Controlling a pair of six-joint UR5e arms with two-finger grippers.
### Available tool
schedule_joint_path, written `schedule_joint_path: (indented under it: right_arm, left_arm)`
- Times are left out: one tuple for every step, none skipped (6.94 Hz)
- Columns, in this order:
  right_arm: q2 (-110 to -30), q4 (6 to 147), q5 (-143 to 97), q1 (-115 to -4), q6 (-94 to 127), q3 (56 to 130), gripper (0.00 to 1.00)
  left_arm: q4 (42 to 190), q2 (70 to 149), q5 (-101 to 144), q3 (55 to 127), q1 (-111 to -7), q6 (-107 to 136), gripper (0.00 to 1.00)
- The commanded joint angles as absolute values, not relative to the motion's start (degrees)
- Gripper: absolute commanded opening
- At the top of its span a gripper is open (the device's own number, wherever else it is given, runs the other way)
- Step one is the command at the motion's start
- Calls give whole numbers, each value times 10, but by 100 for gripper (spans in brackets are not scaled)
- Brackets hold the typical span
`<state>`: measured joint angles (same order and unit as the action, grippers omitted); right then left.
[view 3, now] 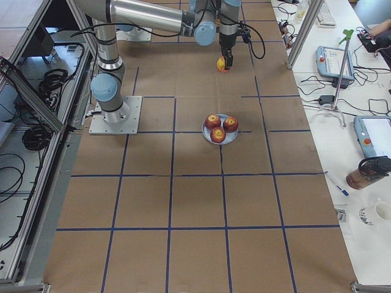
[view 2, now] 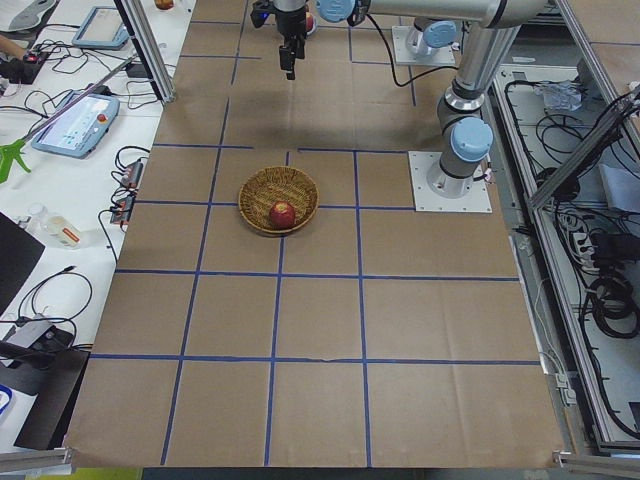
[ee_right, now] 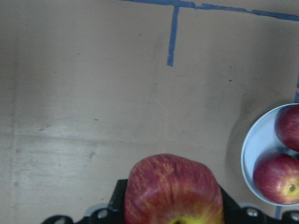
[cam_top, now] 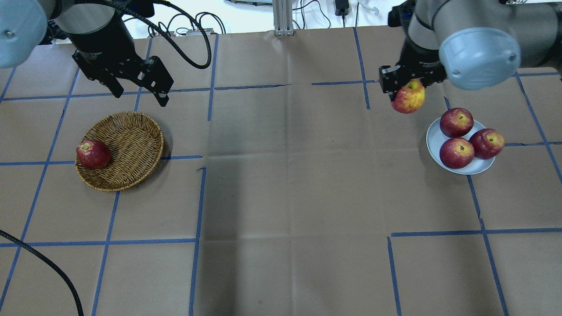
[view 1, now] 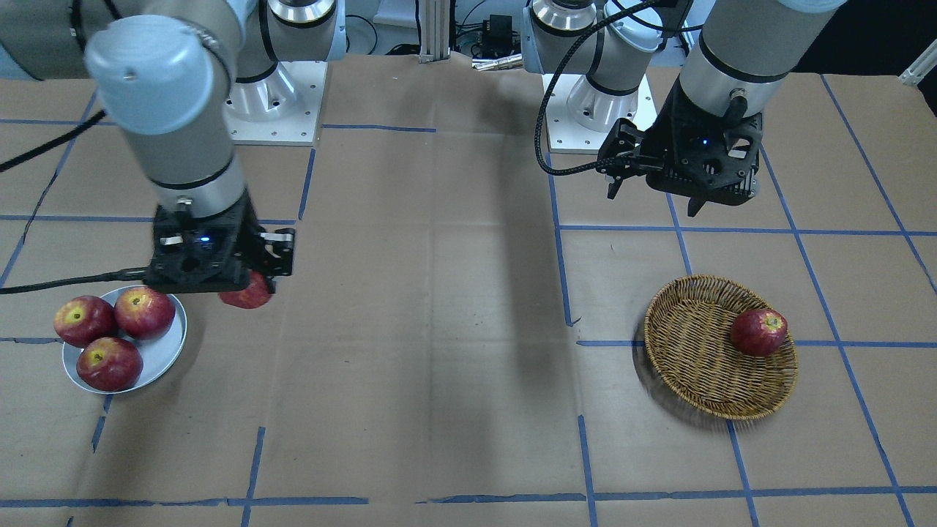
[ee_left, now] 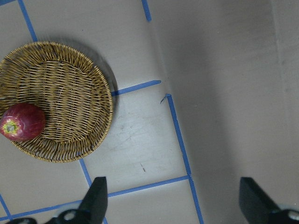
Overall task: Transfer apple from basket to plate
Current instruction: 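Lift the apple with the right gripper and carry it over the white plate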
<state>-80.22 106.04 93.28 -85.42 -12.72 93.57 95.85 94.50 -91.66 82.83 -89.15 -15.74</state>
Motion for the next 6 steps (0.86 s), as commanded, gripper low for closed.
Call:
schedule_joint_path:
  right_arm:
    - [-803, 1060, 930, -733, -267, 949, 61]
    - [-796, 1061, 929, -692, -316, 949, 61]
    - [-777, 1068, 930, -681, -334, 963, 60]
    - [-764, 1111, 931, -676, -337, 992, 60]
    - [-761, 1133, 930, -670, -343, 1015, 60]
    - [-759, 1164, 931, -664, -344, 1028, 60]
  left_arm:
    - [959, 945, -917, 828, -891, -157, 99]
    - [959, 945, -917, 828, -890, -157, 99]
    - [959, 945, -917, 828, -891, -157, 99]
    - [959, 945, -917, 828, -890, -157, 99]
    - [959, 945, -917, 828, -891, -157, 99]
    - [959, 945, -917, 828, -891, -157, 99]
